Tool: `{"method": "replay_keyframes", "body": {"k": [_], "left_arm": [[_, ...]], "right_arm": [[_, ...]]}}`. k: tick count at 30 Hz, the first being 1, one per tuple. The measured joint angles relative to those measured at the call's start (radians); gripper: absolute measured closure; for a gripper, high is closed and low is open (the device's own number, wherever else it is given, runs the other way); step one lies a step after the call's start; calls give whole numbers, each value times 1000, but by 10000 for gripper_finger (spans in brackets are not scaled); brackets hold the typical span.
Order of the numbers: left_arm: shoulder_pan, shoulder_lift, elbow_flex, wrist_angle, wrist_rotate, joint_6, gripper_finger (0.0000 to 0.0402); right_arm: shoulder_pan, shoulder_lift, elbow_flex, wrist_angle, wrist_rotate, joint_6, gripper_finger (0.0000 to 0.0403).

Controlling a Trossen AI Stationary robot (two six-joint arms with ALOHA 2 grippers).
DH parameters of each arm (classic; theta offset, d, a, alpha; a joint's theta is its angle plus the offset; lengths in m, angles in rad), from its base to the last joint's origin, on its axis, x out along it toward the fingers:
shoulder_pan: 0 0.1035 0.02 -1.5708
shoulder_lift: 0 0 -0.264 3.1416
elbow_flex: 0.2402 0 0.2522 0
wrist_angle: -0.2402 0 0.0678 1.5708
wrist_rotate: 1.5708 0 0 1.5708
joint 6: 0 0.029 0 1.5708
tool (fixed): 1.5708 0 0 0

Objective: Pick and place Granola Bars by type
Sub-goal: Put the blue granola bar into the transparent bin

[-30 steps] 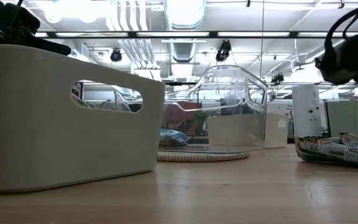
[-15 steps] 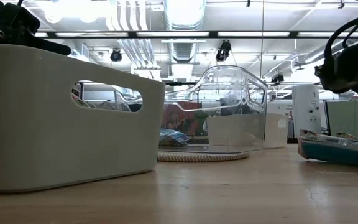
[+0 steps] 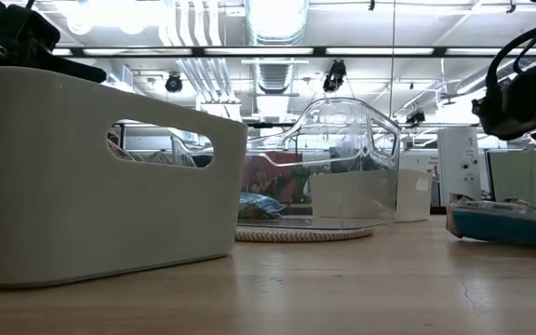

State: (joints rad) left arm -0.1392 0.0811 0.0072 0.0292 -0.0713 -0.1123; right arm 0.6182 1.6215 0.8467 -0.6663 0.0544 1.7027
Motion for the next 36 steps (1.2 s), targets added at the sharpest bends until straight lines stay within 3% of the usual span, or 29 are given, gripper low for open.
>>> {"method": "replay_keyframes", "body": {"k": [8,14,27,36], "left_arm": [[0,0,0,0,0,0,401],[0,0,0,0,0,0,401],[0,0,0,0,0,0,401],[0,0,0,0,0,0,401]], "right_arm": [[0,0,0,-1,6,0,313],[1,0,0,-1,22,-1,346],[1,-64,12,-7,24,-23,354],[-9,-116,105,-6,73,-211,356]]}}
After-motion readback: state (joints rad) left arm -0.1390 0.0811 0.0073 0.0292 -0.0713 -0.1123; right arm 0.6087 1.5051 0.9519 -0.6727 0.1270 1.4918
